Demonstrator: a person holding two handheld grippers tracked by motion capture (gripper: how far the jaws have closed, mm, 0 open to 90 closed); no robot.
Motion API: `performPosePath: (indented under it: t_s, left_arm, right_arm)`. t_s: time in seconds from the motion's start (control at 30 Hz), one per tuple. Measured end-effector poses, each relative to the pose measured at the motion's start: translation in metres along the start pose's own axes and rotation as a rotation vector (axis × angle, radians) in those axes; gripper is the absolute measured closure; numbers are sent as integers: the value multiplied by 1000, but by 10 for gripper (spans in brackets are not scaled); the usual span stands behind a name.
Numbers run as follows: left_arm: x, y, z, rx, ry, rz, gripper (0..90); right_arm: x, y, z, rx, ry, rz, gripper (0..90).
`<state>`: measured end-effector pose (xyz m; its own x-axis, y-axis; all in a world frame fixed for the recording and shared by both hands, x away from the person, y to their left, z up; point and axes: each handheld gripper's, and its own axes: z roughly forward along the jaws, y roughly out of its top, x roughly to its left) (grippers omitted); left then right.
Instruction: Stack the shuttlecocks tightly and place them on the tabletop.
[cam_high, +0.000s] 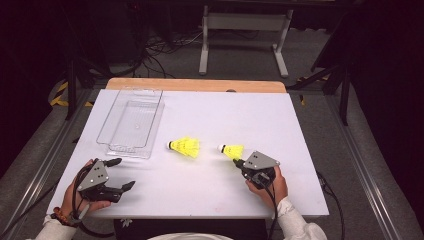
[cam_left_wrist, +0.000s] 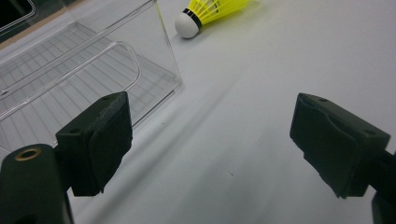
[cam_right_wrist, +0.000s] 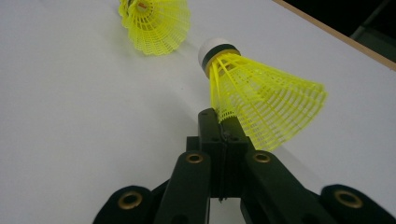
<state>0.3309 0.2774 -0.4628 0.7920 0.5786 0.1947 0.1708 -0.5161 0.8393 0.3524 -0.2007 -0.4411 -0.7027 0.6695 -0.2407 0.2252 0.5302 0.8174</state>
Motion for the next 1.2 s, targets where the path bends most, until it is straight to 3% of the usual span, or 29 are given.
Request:
performPosePath:
  t_s: [0.77,1.2]
  left_arm:
    - [0,0,1,7,0,1,141]
    - [0,0,1,2,1,2,141]
  right_arm:
    - [1,14,14,-16,31,-19,900]
    - [8,21,28,2,64,-54,900]
